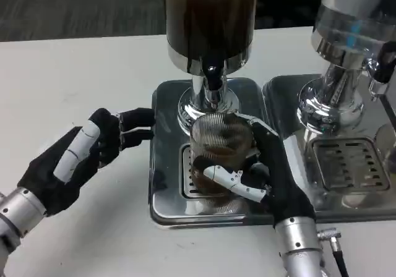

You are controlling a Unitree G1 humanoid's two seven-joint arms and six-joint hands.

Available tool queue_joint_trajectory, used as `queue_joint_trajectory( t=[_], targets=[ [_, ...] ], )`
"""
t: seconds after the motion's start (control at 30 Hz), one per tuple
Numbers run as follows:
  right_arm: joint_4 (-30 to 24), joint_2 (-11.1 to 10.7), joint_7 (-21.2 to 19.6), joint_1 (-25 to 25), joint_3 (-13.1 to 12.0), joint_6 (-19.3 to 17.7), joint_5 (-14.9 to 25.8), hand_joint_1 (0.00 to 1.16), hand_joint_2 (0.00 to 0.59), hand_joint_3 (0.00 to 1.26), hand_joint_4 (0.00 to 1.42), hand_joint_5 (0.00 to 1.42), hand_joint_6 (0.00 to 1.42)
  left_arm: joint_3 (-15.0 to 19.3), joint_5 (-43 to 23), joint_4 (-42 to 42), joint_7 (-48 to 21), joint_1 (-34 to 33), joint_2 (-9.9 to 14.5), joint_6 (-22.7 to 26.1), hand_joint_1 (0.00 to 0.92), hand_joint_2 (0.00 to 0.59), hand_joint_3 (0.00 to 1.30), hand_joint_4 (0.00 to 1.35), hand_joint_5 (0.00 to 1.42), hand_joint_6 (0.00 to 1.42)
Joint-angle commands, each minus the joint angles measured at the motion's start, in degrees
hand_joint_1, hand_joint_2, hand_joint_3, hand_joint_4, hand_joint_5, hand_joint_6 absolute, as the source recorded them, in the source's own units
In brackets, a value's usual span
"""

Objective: Grasp the cup under the faucet to collect the drink, then remove the cup.

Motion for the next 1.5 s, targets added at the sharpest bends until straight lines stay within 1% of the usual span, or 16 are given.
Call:
queue_joint_trajectory(
  t=[0.03, 0.13, 0.27, 0.43, 0.5, 0.6, 0.63, 0.77, 0.83, 0.97, 1.07, 1.27, 1.5],
  targets=[
    [1.0, 0.6, -3.3, 0.5, -0.4, -2.6, -0.8, 0.78, 0.203, 0.49, 0.64, 0.81, 0.99, 0.0, 0.5, 0.3, 0.2, -0.5, 0.3, -0.9, 0.0, 0.154, 0.27, 0.19, 0.2, 0.12],
    [1.1, 0.9, -5.5, 0.7, -0.3, -3.9, -1.4, 0.79, 0.206, 0.54, 0.68, 0.86, 1.06, 0.0, 0.6, 0.3, 0.2, -0.4, 0.4, -0.9, 0.0, 0.166, 0.27, 0.2, 0.21, 0.13],
    [1.0, 1.2, -7.2, 0.7, -0.2, -5.3, -2.2, 0.79, 0.207, 0.57, 0.71, 0.9, 1.12, 0.0, 0.7, 0.3, 0.1, -0.5, 0.4, -0.9, 0.0, 0.167, 0.28, 0.2, 0.22, 0.13],
    [0.4, 0.8, -9.4, 1.1, -0.3, -6.8, -3.7, 0.79, 0.214, 0.6, 0.75, 0.95, 1.17, -0.2, 0.8, 0.6, 0.0, -1.0, 0.5, -1.0, 0.0, 0.168, 0.28, 0.2, 0.22, 0.13],
    [0.5, 0.6, -10.4, 1.2, -0.4, -7.5, -4.2, 0.8, 0.212, 0.62, 0.78, 0.98, 1.21, -0.2, 0.8, 0.8, 0.0, -1.2, 0.5, -1.0, 0.0, 0.169, 0.28, 0.2, 0.22, 0.13],
    [0.5, 0.4, -11.9, 1.4, -0.6, -8.4, -5.0, 0.82, 0.205, 0.65, 0.8, 1.01, 1.24, -0.2, 0.8, 0.8, -0.1, -1.3, 0.5, -1.1, 0.0, 0.176, 0.28, 0.21, 0.22, 0.14],
    [0.3, 0.2, -12.6, 1.6, -0.7, -8.8, -5.5, 0.83, 0.212, 0.65, 0.8, 1.02, 1.25, -0.2, 0.9, 0.6, -0.2, -1.3, 0.5, -1.2, 0.0, 0.176, 0.28, 0.21, 0.22, 0.14],
    [-1.2, -1.0, -14.8, 2.5, -1.1, -10.1, -7.0, 0.83, 0.204, 0.67, 0.81, 1.05, 1.28, -0.5, 1.0, -0.2, -0.5, -1.0, 0.6, -1.7, 0.0, 0.177, 0.28, 0.21, 0.22, 0.14],
    [-2.0, -1.5, -15.2, 3.1, -1.1, -10.4, -7.4, 0.86, 0.177, 0.67, 0.8, 1.04, 1.29, -0.6, 0.9, -0.7, -0.6, -0.9, 0.5, -1.7, 0.0, 0.177, 0.28, 0.21, 0.22, 0.14],
    [-3.2, -2.0, -15.5, 4.2, -1.2, -10.7, -7.6, 0.93, 0.152, 0.68, 0.79, 1.02, 1.31, -0.5, 0.8, -1.2, -0.7, -0.9, 0.5, -1.7, 0.0, 0.178, 0.28, 0.21, 0.22, 0.14],
    [-5.7, -2.4, -15.6, 6.1, -1.3, -10.6, -7.8, 0.96, 0.137, 0.68, 0.79, 1.01, 1.32, -0.5, 0.7, -1.7, -0.7, -0.7, 0.5, -1.6, 0.0, 0.178, 0.28, 0.21, 0.23, 0.14],
    [-12.2, -2.6, -14.2, 10.1, -1.7, -9.7, -7.6, 0.98, 0.121, 0.71, 0.81, 1.02, 1.32, -0.6, 0.8, -3.3, -0.9, 0.1, 0.7, -2.3, 0.0, 0.179, 0.28, 0.21, 0.23, 0.15],
    [-22.9, -2.7, -10.8, 16.8, -2.1, -7.3, -7.5, 1.01, 0.12, 0.75, 0.84, 1.03, 1.3, -0.7, 0.5, -10.1, -1.5, 3.8, 1.6, -4.0, 0.0, 0.179, 0.28, 0.21, 0.23, 0.15]
  ],
)
